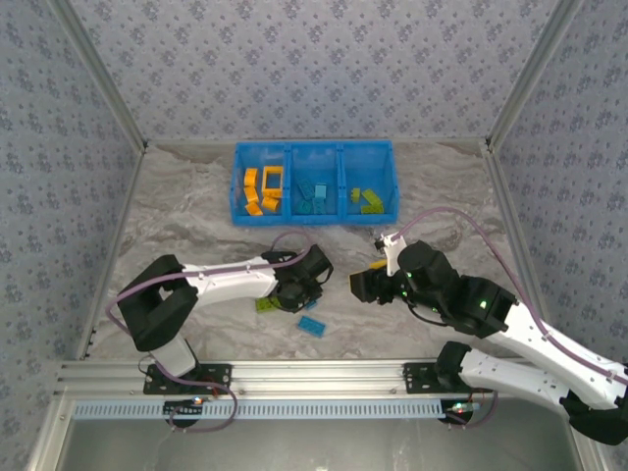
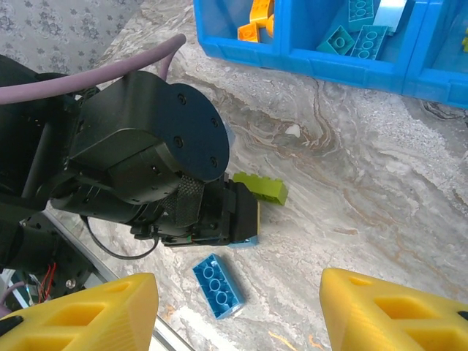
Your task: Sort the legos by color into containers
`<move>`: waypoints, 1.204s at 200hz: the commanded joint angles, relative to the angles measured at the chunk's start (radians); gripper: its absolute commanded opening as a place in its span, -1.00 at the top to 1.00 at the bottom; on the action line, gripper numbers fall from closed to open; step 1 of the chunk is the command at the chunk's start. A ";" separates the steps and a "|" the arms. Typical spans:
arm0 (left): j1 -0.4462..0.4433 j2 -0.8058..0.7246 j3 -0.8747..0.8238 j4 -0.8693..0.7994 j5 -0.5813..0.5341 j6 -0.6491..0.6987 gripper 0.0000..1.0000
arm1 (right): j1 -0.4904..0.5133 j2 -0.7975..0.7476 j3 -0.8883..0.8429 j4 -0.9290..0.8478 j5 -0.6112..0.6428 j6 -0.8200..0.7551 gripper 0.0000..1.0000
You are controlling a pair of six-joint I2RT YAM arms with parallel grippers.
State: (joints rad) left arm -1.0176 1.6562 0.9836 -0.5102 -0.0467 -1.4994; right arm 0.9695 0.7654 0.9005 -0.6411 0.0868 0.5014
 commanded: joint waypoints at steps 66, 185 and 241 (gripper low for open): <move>-0.032 -0.155 0.360 -0.329 -0.210 0.251 0.37 | -0.003 -0.041 0.110 0.010 0.143 -0.032 -0.24; 0.448 0.519 1.171 -0.267 0.128 0.930 0.41 | -0.216 0.151 0.184 0.234 0.017 -0.004 -0.26; 0.489 0.802 1.467 -0.230 0.121 0.963 0.44 | -0.256 0.146 0.164 0.225 -0.017 0.012 -0.26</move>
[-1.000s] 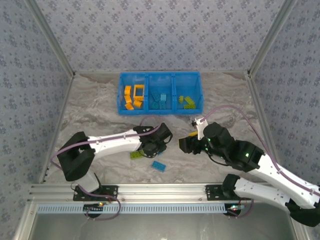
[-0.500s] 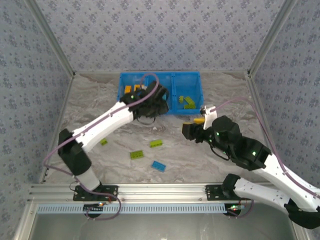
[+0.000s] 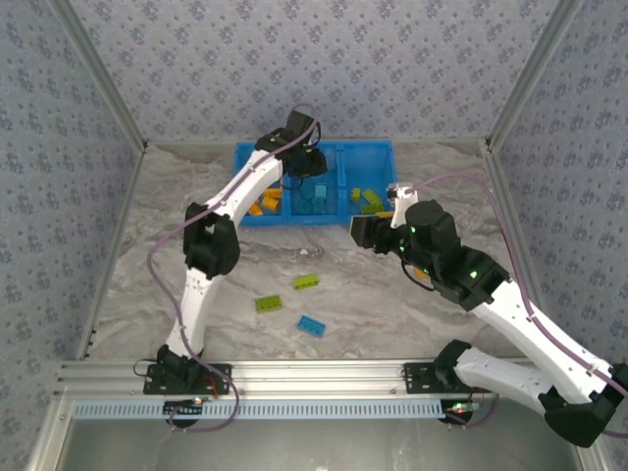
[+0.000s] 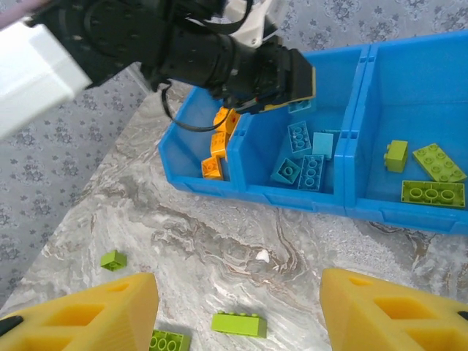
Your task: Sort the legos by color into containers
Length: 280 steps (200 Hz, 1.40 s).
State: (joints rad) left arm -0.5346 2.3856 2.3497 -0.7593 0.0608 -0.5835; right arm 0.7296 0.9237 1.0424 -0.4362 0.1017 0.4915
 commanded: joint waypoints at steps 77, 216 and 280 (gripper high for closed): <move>0.011 0.205 0.143 0.110 -0.092 0.023 0.41 | -0.043 -0.019 0.004 0.011 -0.058 0.030 -0.26; -0.004 0.080 0.189 -0.017 -0.083 0.006 0.08 | -0.063 0.066 0.011 -0.092 -0.007 0.050 -0.27; -0.060 -0.329 -0.053 -0.023 -0.276 -0.044 0.14 | 0.125 0.281 0.050 -0.160 0.145 0.056 -0.39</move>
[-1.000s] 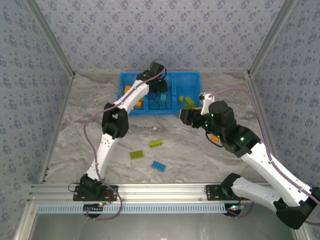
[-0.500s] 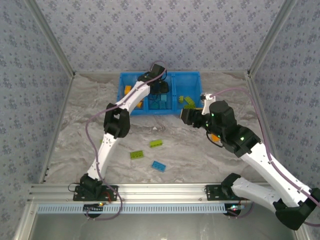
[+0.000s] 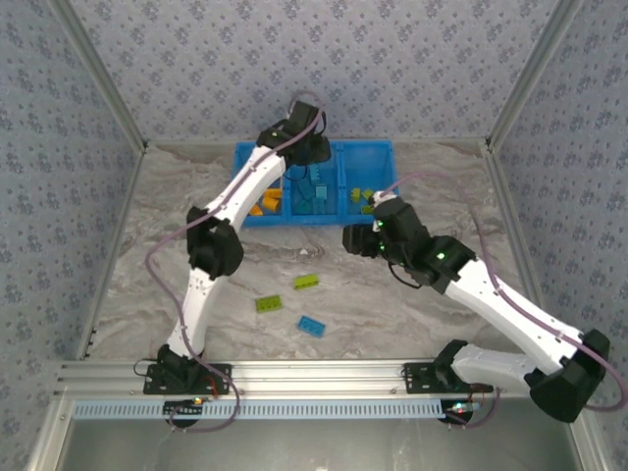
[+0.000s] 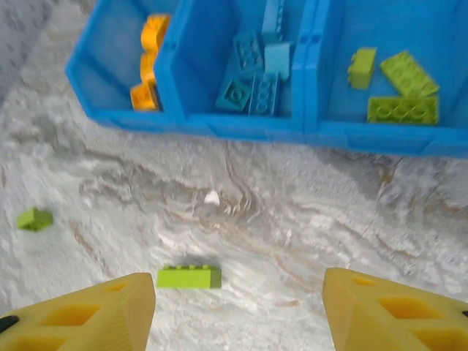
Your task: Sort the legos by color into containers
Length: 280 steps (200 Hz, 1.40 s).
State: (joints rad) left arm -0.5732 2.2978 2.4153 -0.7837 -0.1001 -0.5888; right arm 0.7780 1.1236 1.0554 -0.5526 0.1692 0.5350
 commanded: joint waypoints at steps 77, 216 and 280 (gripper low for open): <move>-0.068 -1.127 -1.082 0.259 0.005 0.011 0.12 | 0.191 0.417 0.114 -0.030 -0.061 -0.396 -0.38; -0.131 -1.647 -1.429 0.160 0.218 -0.088 0.11 | 0.234 0.910 0.408 -0.166 0.061 -0.881 -0.45; -0.131 -1.642 -1.432 0.173 0.222 -0.086 0.12 | 0.229 0.916 0.390 -0.173 0.028 -0.838 0.34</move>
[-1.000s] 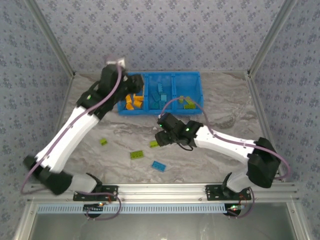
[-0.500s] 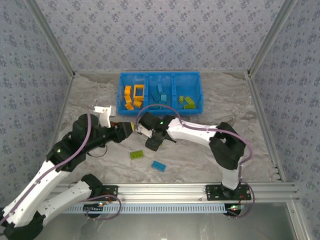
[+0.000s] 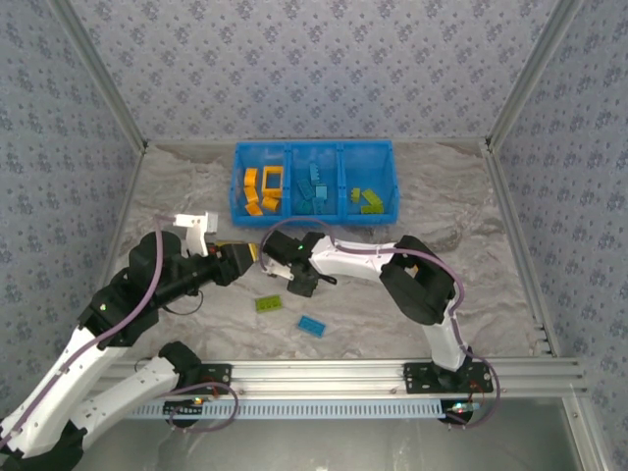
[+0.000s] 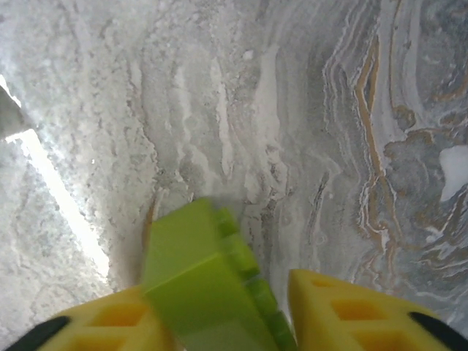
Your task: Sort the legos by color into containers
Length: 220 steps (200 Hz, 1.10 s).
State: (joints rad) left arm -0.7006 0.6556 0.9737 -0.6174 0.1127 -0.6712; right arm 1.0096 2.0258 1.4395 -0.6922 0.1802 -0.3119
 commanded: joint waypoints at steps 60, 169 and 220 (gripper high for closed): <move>-0.004 0.042 0.002 0.053 0.072 -0.016 0.13 | -0.070 -0.235 -0.036 -0.029 0.038 0.146 0.61; -0.151 0.338 0.007 0.370 -0.022 -0.019 0.19 | -0.562 -0.123 0.223 0.042 0.086 0.418 0.54; -0.197 0.388 0.014 0.386 -0.044 -0.014 0.20 | -0.607 0.132 0.458 0.078 0.151 0.437 0.53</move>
State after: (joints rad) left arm -0.8783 1.0374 0.9398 -0.2825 0.0921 -0.6933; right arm 0.4236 2.0945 1.8008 -0.6319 0.2825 0.1020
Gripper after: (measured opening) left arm 0.404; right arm 0.247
